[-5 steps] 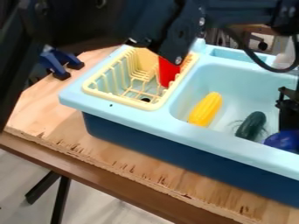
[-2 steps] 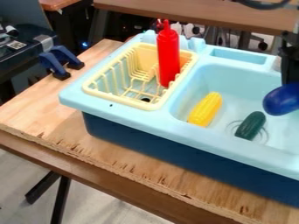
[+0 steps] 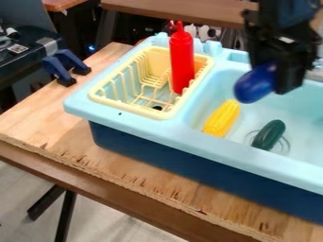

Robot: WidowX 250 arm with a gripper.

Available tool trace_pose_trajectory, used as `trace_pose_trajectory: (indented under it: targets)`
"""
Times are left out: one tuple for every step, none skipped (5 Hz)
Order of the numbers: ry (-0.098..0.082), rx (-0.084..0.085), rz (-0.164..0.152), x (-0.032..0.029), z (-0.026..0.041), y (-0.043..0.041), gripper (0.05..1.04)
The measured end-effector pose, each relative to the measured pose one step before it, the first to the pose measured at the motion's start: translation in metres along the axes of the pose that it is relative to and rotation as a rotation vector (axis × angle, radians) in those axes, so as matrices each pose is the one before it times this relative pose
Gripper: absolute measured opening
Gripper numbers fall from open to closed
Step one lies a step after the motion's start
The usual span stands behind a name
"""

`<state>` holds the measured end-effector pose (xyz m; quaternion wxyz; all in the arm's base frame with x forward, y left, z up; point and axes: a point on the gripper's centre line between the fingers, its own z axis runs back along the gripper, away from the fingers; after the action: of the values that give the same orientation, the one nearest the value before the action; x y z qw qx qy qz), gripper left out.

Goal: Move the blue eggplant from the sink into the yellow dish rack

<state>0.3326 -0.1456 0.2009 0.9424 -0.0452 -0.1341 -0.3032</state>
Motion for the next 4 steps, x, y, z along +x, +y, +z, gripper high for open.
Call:
trace_pose_trajectory:
  targets:
    - [-0.0413, 0.0374, 0.0782, -0.01494, 0.00693, 0.02809, 0.619]
    - [0.0042, 0.0459, 0.0762, -0.02197, 0.01369, 0.02109, 0.619]
    - [0.0126, 0.0332, 0.0497, -0.01729, 0.00587, 0.01092, 0.619]
    - [0.0273, 0.0218, 0.0603, -0.00523, -0.00263, 0.01176, 0.618]
